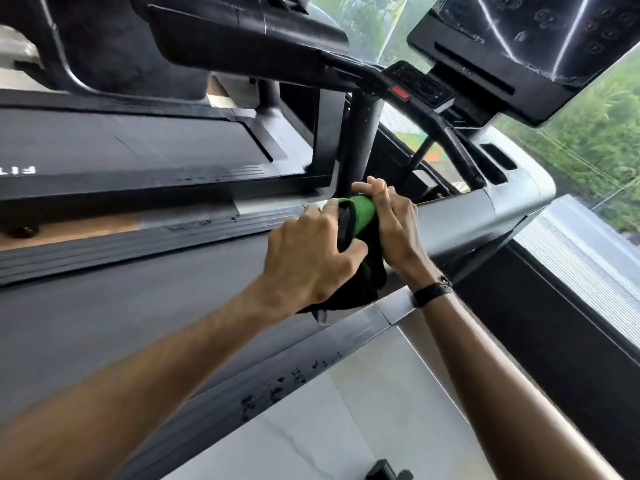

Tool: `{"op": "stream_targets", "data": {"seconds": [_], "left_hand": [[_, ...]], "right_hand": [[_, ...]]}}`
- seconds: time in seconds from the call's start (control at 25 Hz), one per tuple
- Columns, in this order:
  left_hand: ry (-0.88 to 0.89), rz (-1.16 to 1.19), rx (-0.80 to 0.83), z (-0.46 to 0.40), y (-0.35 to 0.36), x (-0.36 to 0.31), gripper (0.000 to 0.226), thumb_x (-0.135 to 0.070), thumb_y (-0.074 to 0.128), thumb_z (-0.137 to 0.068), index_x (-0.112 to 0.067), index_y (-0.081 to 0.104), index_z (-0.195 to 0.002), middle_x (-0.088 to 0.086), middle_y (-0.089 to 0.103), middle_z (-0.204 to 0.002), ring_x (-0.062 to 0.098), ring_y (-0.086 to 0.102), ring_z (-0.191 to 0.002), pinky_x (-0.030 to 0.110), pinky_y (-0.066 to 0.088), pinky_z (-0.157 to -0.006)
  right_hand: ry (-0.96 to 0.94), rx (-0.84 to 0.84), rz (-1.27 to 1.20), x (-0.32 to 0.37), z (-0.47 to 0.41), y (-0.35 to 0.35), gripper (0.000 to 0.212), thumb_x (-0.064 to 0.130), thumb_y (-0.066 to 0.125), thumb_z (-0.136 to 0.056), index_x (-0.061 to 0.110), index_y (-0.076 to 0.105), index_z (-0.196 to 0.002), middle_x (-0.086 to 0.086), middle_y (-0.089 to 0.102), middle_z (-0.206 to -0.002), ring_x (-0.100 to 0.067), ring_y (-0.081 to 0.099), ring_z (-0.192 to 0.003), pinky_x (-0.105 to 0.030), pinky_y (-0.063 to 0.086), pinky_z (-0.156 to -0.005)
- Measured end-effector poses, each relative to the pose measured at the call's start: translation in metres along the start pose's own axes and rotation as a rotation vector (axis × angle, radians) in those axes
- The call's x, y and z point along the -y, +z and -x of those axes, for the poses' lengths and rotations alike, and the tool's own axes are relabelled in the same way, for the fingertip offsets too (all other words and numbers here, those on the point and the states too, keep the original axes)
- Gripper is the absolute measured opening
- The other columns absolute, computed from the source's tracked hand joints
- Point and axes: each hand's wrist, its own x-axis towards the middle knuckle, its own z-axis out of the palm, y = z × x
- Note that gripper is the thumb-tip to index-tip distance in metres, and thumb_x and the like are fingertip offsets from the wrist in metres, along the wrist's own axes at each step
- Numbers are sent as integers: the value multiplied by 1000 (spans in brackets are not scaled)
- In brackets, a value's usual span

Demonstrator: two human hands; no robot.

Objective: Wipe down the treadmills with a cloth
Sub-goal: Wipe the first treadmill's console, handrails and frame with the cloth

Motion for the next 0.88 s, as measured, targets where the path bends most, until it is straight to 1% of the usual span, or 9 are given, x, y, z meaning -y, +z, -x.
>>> {"op": "stream_targets", "data": {"seconds": [0.08,0.16,0.36,0.44,0.52,0.6,0.64,0.72,0.88], "left_hand": [[-106,258,-48,17,4,12,65,-53,43,-85,-30,39,-146,3,62,-125,29,60,-107,37,44,-88],[-178,609,-116,33,18,18,65,-53,40,-85,-32,40,-146,1,65,-122,22,62,-103,38,51,-89],[-455,1339,-183,52,41,7,59,-54,41,-89,-7,54,-123,10,64,-101,24,61,-94,38,51,-85],[-548,1407,-195,56,43,4,66,-56,42,-86,3,52,-115,11,57,-91,26,57,-89,31,48,-80],[-583,1319,-200,58,49,15,74,-63,45,-86,7,49,-112,26,57,-95,40,60,-95,39,53,-84],[-559,1236,-23,47,64,30,67,-75,49,-78,-17,59,-109,30,61,-114,46,58,-112,54,48,-100],[-571,1294,133,38,64,38,45,-72,48,-77,-33,60,-95,26,63,-110,47,57,-112,58,46,-100],[-666,1398,235,26,52,45,29,-55,40,-81,-31,53,-71,16,55,-81,45,57,-99,59,47,-89],[-540,1505,226,37,30,39,37,-49,39,-82,-24,64,-93,1,65,-97,25,57,-106,45,45,-93]], "right_hand": [[40,-6,-35,2,-1,8,77,74,12,-93,32,72,-118,13,71,-109,1,58,-113,-42,39,-108],[106,-37,-121,4,-3,15,84,87,8,-84,42,68,-122,15,72,-116,-7,58,-122,-48,37,-110],[197,-35,-34,13,-2,21,86,93,7,-76,47,76,-100,15,75,-107,-11,58,-126,-46,29,-116],[222,-19,22,17,-1,23,92,92,8,-77,36,79,-96,13,76,-104,-7,62,-119,-31,32,-112],[261,-19,65,21,-1,24,97,91,10,-78,28,80,-98,11,77,-104,-2,64,-113,-9,33,-98],[285,-33,113,26,0,22,93,86,11,-84,25,80,-100,10,75,-108,0,62,-116,-2,30,-93],[297,-44,140,27,0,23,90,84,12,-86,27,79,-101,14,73,-112,3,58,-119,-7,29,-99],[315,-50,198,29,0,28,81,82,15,-87,33,73,-113,31,63,-117,11,45,-127,-29,20,-118],[349,-31,395,30,-7,29,101,95,18,-74,29,47,-144,16,37,-153,-2,12,-149,-43,-13,-123]]}}
